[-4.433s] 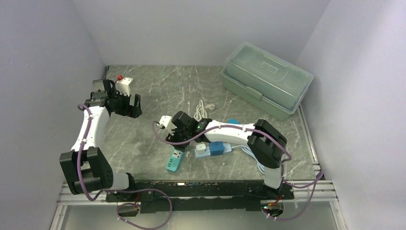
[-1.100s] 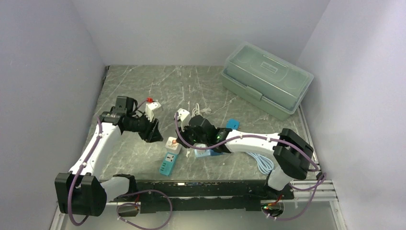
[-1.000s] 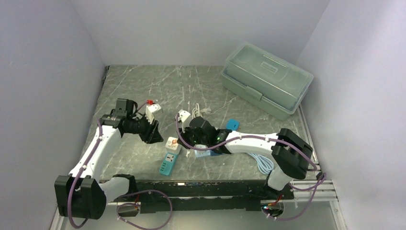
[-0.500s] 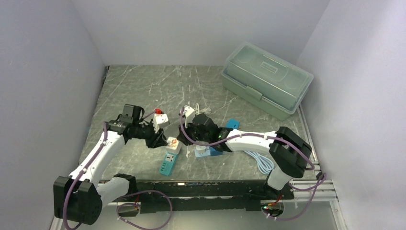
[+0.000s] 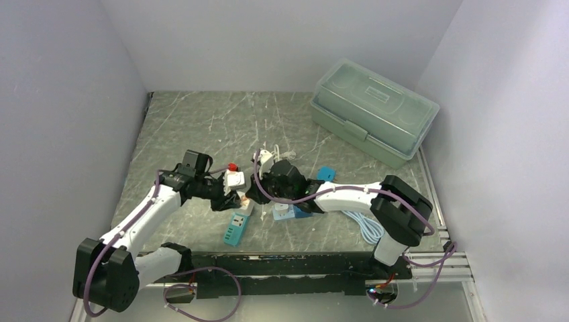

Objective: Insert the plug
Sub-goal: Insert the plug into the socket.

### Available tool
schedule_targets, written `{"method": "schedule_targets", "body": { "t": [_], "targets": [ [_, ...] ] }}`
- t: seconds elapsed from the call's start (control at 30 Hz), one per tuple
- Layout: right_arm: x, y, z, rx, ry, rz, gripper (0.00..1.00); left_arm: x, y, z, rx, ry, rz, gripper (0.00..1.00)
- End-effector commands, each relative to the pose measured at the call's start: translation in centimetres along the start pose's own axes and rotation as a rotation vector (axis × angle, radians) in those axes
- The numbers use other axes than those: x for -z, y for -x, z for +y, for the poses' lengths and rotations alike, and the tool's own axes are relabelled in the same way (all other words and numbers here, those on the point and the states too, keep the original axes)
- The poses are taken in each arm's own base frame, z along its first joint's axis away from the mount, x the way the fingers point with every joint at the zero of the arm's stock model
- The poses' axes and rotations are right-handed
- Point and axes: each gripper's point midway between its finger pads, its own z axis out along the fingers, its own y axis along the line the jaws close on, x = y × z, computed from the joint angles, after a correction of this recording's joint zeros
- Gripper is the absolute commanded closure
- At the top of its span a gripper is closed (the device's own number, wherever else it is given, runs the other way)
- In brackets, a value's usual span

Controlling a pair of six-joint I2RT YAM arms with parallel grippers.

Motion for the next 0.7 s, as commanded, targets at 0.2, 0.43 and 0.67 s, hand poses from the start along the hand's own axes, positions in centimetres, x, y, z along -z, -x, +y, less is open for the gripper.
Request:
{"method": "schedule_targets", "body": {
  "t": [0.2,0.43,0.67],
  "targets": [
    [0.7,-4.3,-1.0,0.012,-0.009,0.099,0.82,-1.6,-1.2,-0.5,-0.192,-0.061,0.047,0.63],
    [1.2,-6.3,-1.6,0.024,-0.015,0.143,0.84,-2.1,-3.1,-1.5,-0.234,-0.101,0.096,0.66],
    [1.0,-6.6,-1.0,0.029,0.021,0.163,0.85,-1.5,-5.6,-3.0,-0.324,-0.162,0.173,0.73]
  ]
}}
